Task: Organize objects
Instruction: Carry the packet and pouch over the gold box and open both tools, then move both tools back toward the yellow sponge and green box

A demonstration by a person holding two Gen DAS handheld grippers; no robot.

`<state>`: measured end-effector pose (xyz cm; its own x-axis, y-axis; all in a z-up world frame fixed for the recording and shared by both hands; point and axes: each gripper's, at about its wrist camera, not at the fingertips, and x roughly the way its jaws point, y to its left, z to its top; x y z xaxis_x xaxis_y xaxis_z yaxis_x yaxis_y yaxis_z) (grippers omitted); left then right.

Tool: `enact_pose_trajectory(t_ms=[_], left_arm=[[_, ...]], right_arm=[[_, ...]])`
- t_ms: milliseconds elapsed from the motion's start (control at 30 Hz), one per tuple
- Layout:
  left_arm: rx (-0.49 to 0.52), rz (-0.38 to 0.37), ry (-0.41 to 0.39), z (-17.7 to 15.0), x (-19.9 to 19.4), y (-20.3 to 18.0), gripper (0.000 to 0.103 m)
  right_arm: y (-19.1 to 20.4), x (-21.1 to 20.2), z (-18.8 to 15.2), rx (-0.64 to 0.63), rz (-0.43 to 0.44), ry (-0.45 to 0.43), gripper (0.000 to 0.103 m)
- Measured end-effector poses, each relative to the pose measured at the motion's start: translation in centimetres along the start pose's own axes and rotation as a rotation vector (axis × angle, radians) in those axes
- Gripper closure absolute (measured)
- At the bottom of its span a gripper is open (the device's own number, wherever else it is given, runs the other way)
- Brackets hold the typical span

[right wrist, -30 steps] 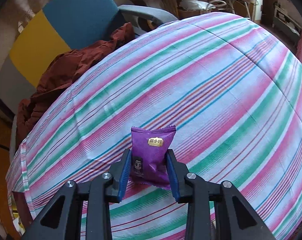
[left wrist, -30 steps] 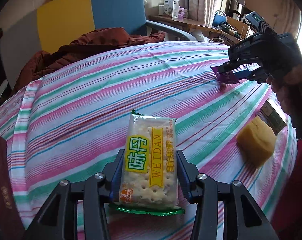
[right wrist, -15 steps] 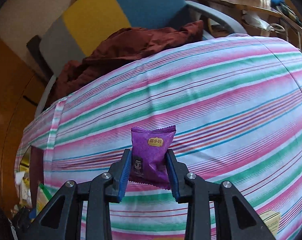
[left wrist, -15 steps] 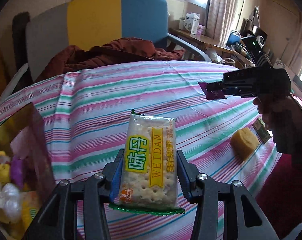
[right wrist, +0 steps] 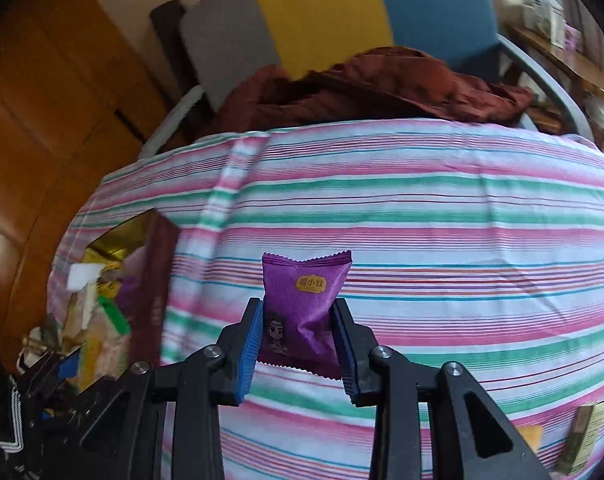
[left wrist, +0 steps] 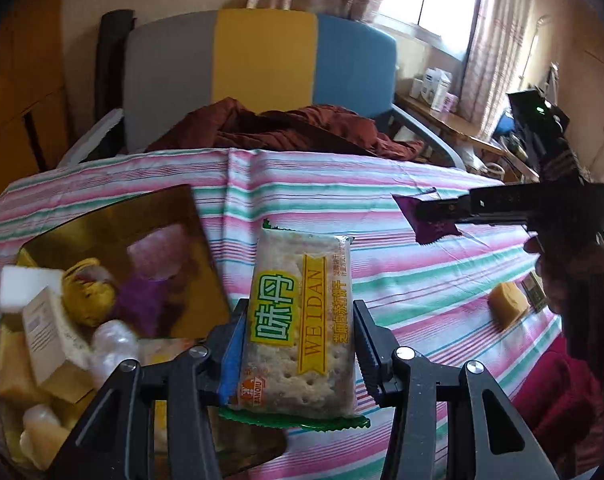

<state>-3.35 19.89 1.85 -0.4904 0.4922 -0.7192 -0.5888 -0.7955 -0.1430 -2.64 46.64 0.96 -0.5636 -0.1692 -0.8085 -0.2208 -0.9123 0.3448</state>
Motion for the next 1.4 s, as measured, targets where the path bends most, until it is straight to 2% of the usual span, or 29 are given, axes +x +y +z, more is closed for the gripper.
enact_pose_trajectory(t_ms=[267,467,600,867,933,1000,1200,1300,1400], left_arm=[[-0.165,0.099,-0.064,-1.4,-4.5,8.4,0.054],[-0.272,0.172,-0.109,-3.1,-7.8,14.3,0.054],[-0.315,0.187,-0.115,-4.3,-8.8,16.2,0.054],[-0.316,0.132,-0.074,-5.6,-7.7,15.4,0.053],[-0.319,0.111,-0.070,-5.3,-7.2,15.1,0.036],[-0.319,0.122,-0.076,-5.2,-6.9,14.7,0.026],[-0.308,0.158,-0.067,-5.4,-6.7,14.4,0.026],[-0.295,0.185,-0.082,-5.4,-7.2,14.2,0.022],[-0.279,0.217,-0.096,-5.4,-7.7,13.9,0.021]], right_arm=[[10.5,1.0,-2.0,-0.132,0.150,0.001,0.069],[16.8,2.7,-4.5,-0.233,0.206,0.050,0.069],[19.1,3.8,-6.2,-0.277,0.211,0.083,0.069],[20.9,5.5,-8.3,-0.337,0.156,0.138,0.067],[20.8,5.8,-8.4,-0.335,0.121,0.136,0.067],[20.4,6.0,-8.5,-0.319,0.110,0.137,0.067],[19.6,6.0,-8.8,-0.283,0.111,0.137,0.067],[19.3,5.7,-9.0,-0.268,0.099,0.128,0.067],[19.4,5.5,-9.1,-0.257,0.083,0.114,0.061]])
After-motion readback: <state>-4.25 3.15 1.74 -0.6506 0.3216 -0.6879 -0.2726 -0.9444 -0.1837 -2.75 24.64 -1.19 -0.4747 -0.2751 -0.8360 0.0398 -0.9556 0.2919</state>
